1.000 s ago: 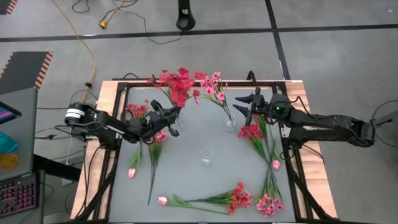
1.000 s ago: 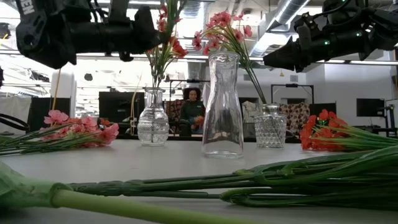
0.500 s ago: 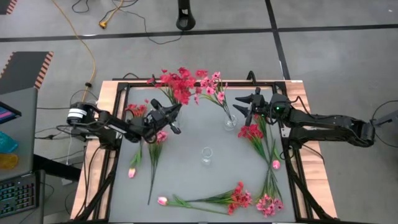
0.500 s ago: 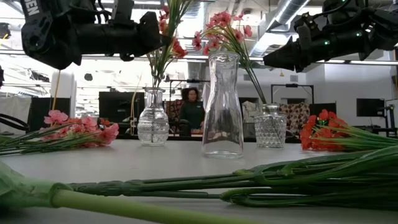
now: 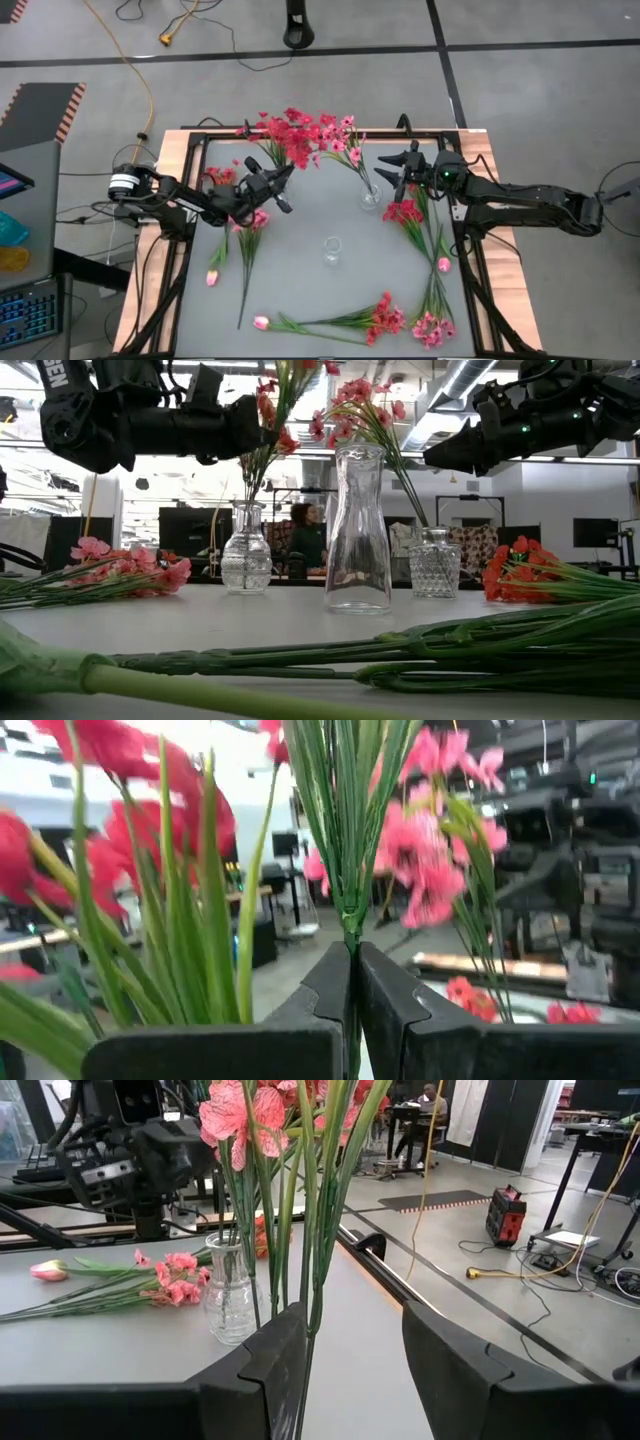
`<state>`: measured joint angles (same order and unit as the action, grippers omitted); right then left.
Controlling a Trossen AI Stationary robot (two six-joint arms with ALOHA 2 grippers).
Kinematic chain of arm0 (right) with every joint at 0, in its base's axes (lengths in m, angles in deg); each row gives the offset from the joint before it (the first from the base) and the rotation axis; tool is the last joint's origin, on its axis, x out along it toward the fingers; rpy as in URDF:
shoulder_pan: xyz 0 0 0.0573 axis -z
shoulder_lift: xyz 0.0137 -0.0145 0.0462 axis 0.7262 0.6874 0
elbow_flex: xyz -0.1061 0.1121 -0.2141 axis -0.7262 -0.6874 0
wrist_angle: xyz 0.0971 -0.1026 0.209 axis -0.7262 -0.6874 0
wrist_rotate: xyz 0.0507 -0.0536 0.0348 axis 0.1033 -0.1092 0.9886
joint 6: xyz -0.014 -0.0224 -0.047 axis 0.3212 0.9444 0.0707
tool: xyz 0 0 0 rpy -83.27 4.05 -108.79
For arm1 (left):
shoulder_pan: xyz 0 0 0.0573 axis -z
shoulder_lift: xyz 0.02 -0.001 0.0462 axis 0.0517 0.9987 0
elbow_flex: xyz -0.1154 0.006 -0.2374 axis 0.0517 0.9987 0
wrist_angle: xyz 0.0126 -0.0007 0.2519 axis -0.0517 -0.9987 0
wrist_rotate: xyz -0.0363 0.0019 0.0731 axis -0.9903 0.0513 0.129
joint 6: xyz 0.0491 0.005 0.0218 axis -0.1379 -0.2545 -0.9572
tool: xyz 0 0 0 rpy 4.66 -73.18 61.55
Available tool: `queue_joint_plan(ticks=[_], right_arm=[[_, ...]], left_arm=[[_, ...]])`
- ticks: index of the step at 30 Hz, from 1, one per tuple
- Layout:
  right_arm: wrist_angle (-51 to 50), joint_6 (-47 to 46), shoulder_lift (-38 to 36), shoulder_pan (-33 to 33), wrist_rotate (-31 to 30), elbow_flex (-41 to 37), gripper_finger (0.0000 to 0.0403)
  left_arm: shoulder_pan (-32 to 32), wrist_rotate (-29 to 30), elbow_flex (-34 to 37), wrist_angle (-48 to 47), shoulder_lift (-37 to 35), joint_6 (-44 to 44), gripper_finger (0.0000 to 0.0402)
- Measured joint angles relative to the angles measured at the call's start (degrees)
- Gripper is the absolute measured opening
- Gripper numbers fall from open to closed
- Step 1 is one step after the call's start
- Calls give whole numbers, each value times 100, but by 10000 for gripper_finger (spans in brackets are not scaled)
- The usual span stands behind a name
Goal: Sort flowers into vase by color
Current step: Put the top left red flowers into the top left transparent vase
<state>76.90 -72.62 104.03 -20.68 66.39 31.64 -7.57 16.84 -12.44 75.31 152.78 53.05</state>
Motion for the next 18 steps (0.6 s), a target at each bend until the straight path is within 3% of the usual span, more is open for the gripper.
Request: queue_joint_plan(ticks=[18], right_arm=[[2,0,0,0,0,0,193]], left_arm=[[11,22,4,-460,2,654,0]])
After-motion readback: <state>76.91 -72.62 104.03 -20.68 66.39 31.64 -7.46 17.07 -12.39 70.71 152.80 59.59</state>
